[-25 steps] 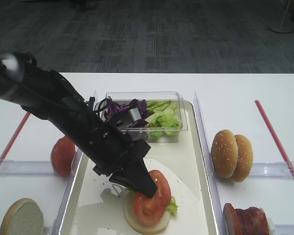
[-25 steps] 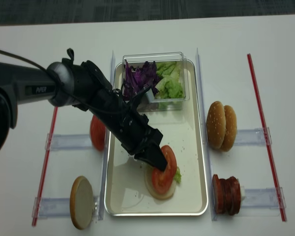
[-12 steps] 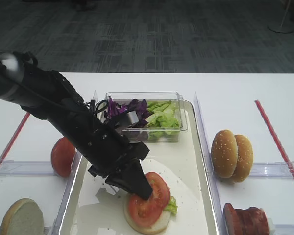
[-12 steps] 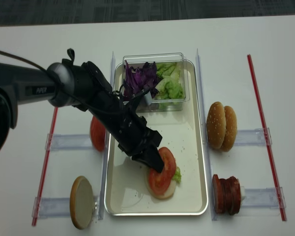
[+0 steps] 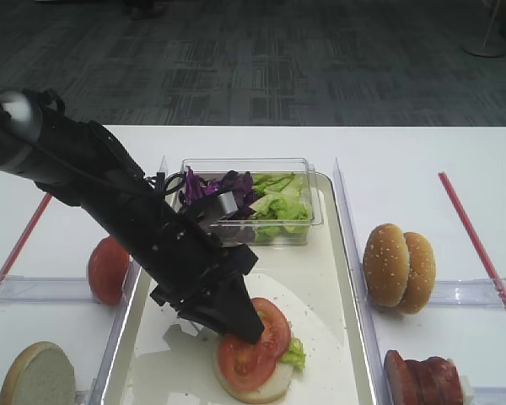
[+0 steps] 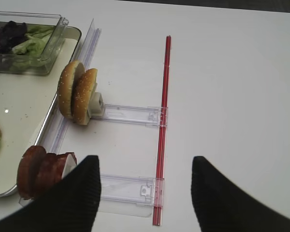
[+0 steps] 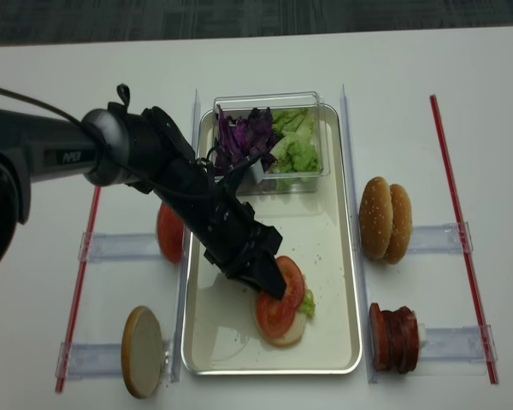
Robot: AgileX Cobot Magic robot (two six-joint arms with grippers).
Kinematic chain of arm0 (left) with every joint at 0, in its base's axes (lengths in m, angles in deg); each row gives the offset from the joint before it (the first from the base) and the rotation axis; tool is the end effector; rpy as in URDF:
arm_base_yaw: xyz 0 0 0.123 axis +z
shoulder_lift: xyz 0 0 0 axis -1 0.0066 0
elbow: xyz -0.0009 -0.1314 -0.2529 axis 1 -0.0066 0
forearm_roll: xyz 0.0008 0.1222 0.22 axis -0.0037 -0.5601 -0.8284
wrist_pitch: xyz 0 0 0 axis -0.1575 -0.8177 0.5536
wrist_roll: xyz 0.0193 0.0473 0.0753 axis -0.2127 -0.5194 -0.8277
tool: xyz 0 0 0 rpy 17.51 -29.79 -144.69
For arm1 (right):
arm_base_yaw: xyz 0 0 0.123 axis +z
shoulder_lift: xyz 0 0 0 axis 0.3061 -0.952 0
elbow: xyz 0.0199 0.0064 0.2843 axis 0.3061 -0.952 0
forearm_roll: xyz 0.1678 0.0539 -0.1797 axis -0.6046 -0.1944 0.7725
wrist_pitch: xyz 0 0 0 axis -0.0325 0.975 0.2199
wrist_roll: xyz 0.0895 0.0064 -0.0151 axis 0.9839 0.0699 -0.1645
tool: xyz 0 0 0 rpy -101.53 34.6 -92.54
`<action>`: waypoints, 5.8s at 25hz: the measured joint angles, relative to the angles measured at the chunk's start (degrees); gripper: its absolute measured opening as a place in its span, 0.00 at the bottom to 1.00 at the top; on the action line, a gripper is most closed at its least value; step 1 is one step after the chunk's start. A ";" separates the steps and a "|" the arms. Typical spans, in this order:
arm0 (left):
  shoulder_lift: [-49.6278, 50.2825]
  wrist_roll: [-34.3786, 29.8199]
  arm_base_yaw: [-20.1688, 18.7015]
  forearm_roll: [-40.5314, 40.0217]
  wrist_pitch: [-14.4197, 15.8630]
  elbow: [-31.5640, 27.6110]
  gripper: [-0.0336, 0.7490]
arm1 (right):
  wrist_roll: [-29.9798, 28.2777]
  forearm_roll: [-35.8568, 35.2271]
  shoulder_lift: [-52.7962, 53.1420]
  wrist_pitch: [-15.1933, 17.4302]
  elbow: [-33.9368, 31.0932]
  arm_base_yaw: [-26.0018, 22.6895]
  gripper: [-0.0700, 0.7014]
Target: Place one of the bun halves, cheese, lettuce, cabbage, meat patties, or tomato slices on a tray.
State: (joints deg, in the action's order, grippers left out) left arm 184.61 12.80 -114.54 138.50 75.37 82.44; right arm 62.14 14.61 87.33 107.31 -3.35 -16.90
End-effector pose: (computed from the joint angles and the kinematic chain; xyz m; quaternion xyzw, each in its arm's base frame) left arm 0.2771 -0.2040 0.1387 -0.2239 -0.8831 0.4010 0.0959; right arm -0.0085 0.0079 0.2666 -0.0530 0.8688 0.0292 0.4915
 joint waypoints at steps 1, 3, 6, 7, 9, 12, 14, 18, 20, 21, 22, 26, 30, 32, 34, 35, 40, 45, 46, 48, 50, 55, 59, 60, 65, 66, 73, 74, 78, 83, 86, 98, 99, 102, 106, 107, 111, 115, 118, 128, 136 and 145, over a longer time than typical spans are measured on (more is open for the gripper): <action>0.00 0.16 0.00 0.00 0.00 0.00 0.23 | 0.00 0.00 0.00 0.00 0.00 0.00 0.67; 0.00 0.68 0.00 0.00 0.00 0.00 0.29 | 0.00 0.00 0.00 0.00 0.00 0.00 0.67; 0.00 0.90 0.00 -0.05 0.00 0.00 0.39 | 0.00 0.00 0.00 0.00 0.00 0.00 0.67; 0.00 0.90 0.00 -0.05 0.00 0.00 0.41 | 0.00 0.00 0.00 0.00 0.00 0.00 0.67; 0.00 0.90 -0.11 -0.05 0.00 0.00 0.43 | 0.00 0.00 0.00 0.00 0.00 0.00 0.67; 0.00 0.90 -0.38 -0.16 0.22 0.13 0.44 | 0.00 0.00 0.00 0.00 0.00 0.00 0.67; 0.00 0.90 -0.64 -0.14 0.57 1.11 0.45 | 0.00 0.00 0.00 0.00 0.00 0.00 0.67; 0.00 1.25 -0.86 -0.30 0.79 2.19 0.45 | 0.00 0.00 0.00 0.00 0.00 0.00 0.67; 0.00 1.79 -1.13 -0.43 0.79 2.18 0.45 | 0.00 0.00 0.00 0.00 0.00 0.00 0.67; 0.00 2.19 -1.26 -0.73 0.79 2.18 0.45 | 0.00 0.00 0.00 0.00 0.00 0.00 0.67; 0.00 2.47 -1.39 -1.05 0.79 2.18 0.45 | 0.00 0.00 0.00 0.00 0.00 0.00 0.67; 0.00 3.12 -1.84 -1.45 0.88 2.18 0.46 | 0.00 0.00 0.00 0.00 0.00 0.00 0.67; 0.00 3.94 -1.96 -2.32 0.88 2.18 0.46 | 0.00 0.00 0.00 0.00 0.00 0.00 0.67; 0.00 4.03 -2.07 -2.78 0.88 2.18 0.46 | 0.00 0.00 0.00 0.00 0.00 0.00 0.67; 0.00 4.15 -2.07 -3.18 0.88 2.18 0.47 | 0.00 0.00 0.00 0.00 0.00 0.00 0.67; 0.00 4.23 -2.07 -3.43 0.88 2.18 0.48 | 0.00 0.00 0.00 0.00 0.00 0.00 0.67; 0.00 4.37 -2.66 -4.65 0.53 2.31 0.53 | 0.00 0.00 0.00 0.00 0.00 0.00 0.67; 0.00 4.37 -3.22 -4.88 -0.07 2.31 0.54 | 0.00 0.00 0.00 0.00 0.00 0.00 0.67; 0.00 4.37 -3.22 -4.88 -0.06 2.31 0.54 | 0.00 0.00 0.00 0.00 0.00 0.00 0.67; 0.00 4.37 -3.22 -4.88 -0.06 2.31 0.54 | 0.00 0.00 0.00 0.00 0.00 0.00 0.67; 0.00 4.37 -3.22 -4.97 -0.13 2.31 0.54 | 0.00 0.00 0.00 0.00 0.00 0.00 0.67; 0.00 5.26 -3.22 -7.55 -0.13 3.32 0.54 | 0.00 0.00 0.00 0.00 0.00 0.00 0.67; 0.00 6.65 -3.22 -9.07 -0.03 4.66 0.54 | 0.00 0.00 0.00 0.00 0.00 0.00 0.67; 0.00 6.91 -3.22 -9.21 -0.03 4.92 0.54 | 0.00 0.00 0.00 0.00 0.00 0.00 0.67; 0.00 8.68 -3.31 -11.18 0.17 5.72 0.54 | 0.00 0.00 0.00 0.00 0.00 0.00 0.67; 0.00 8.74 -3.45 -11.61 0.17 5.72 0.54 | 0.00 0.00 0.00 0.00 0.00 0.00 0.67; 0.00 10.21 -3.49 -13.20 0.30 5.85 0.54 | 0.00 0.00 0.00 0.00 0.00 0.00 0.67; 0.00 10.43 -3.49 -13.70 0.30 6.15 0.54 | 0.00 0.00 0.00 0.00 0.00 0.00 0.67; 0.00 11.51 -3.49 -15.59 0.64 7.58 0.54 | 0.00 0.00 0.00 0.00 0.00 0.00 0.67; 0.00 13.71 -3.49 -18.95 1.02 9.37 0.54 | 0.00 0.00 0.00 0.00 0.00 0.00 0.67; 0.00 14.94 -3.49 -20.64 1.45 10.41 0.54 | 0.00 0.00 0.00 0.00 0.00 0.00 0.67; 0.04 22.77 -2.89 -28.17 5.11 18.00 0.54 | 0.13 0.00 0.00 0.00 0.00 0.00 0.67; 0.04 23.85 -2.75 -29.08 5.13 18.79 0.54 | 0.13 0.00 0.00 0.00 0.00 0.00 0.67; 0.04 27.52 -1.89 -32.27 5.58 21.76 0.54 | 0.13 0.00 0.00 0.00 0.00 0.00 0.67; 0.04 30.38 0.41 -35.62 5.94 24.94 0.54 | 0.13 0.00 0.00 0.00 0.00 0.00 0.67; 0.04 30.83 1.20 -36.18 5.94 25.39 0.54 | 0.13 0.00 0.00 0.00 0.00 0.00 0.67; -0.09 31.95 4.70 -38.37 6.06 25.78 0.54 | 0.13 0.00 0.00 0.00 0.00 0.00 0.67; -1.48 32.46 8.88 -40.28 6.17 25.78 0.54 | 0.13 0.00 0.00 0.00 0.00 0.00 0.67; -2.80 33.23 12.09 -42.15 6.17 25.78 0.54 | 0.13 0.00 0.00 0.00 0.00 0.00 0.67; -6.57 37.03 19.65 -50.32 6.63 25.64 0.54 | 0.33 0.00 0.00 0.00 0.00 0.00 0.67; -13.59 37.03 20.90 -51.50 6.63 17.68 0.54 | 0.33 0.00 0.00 0.00 0.00 0.00 0.67; -28.14 37.03 20.90 -52.49 6.63 3.42 0.54 | 0.39 0.00 0.00 0.00 0.00 0.00 0.67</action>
State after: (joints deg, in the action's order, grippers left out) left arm 156.46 49.83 -93.64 86.01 82.00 85.86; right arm 62.53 14.61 87.33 107.31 -3.35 -16.90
